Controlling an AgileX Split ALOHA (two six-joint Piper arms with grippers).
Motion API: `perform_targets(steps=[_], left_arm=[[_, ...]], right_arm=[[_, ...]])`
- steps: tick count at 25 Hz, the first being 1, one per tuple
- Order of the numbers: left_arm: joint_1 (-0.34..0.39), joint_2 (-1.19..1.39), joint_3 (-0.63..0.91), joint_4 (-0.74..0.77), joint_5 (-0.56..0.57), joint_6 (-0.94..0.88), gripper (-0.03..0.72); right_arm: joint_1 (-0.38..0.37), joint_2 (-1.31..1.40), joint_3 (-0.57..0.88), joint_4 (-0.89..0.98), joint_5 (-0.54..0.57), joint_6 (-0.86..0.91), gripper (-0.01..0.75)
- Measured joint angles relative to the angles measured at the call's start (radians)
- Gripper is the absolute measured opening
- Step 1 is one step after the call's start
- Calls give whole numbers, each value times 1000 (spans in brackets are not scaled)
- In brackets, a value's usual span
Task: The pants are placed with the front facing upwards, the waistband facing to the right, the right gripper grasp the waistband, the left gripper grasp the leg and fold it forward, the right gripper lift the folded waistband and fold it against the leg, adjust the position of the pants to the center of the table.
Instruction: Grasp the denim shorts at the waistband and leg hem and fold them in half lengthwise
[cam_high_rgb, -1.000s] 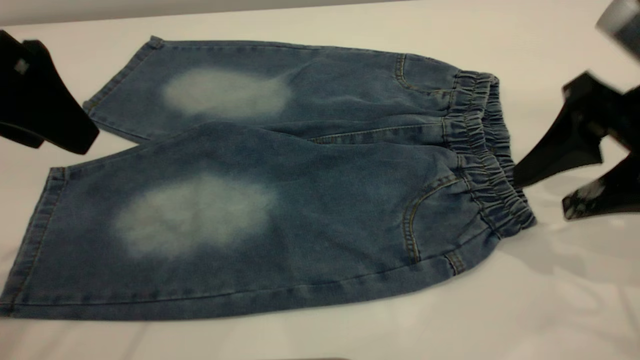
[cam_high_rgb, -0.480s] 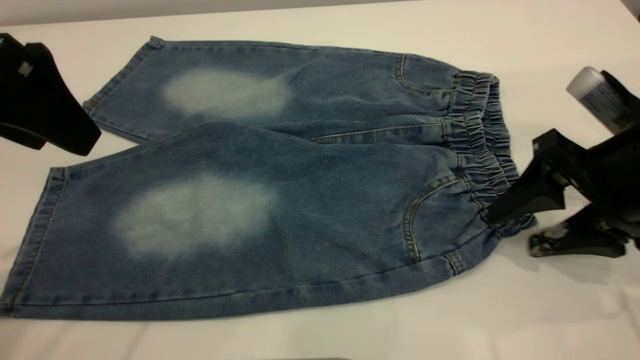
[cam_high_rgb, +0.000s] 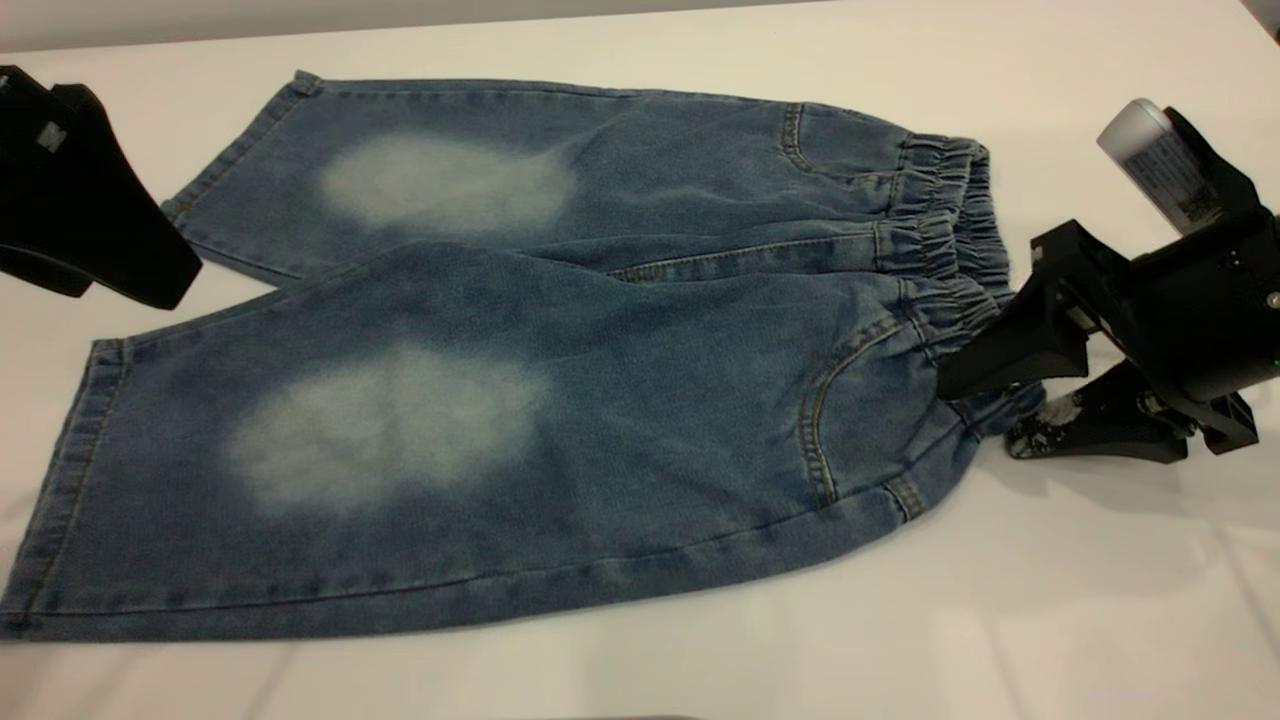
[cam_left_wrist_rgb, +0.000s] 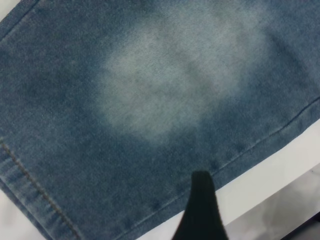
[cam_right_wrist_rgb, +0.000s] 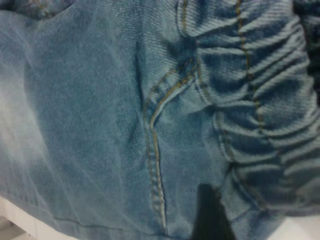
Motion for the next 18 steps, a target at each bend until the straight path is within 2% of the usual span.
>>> perform_targets(steps=[3,9,11,18], left_arm=[[0,0,0,0,0,0,511],[0,0,0,0,0,-1,511],[0,0,0,0,0,-1,511],[0,0,0,0,0,-3,511]], right_arm=[[0,3,-1,2,-16,-4,351],[0,10,-8,3,-48,-41,74],[0,12,-8,6,-44,-60,46],[0,12,-8,6,17,-86,43]])
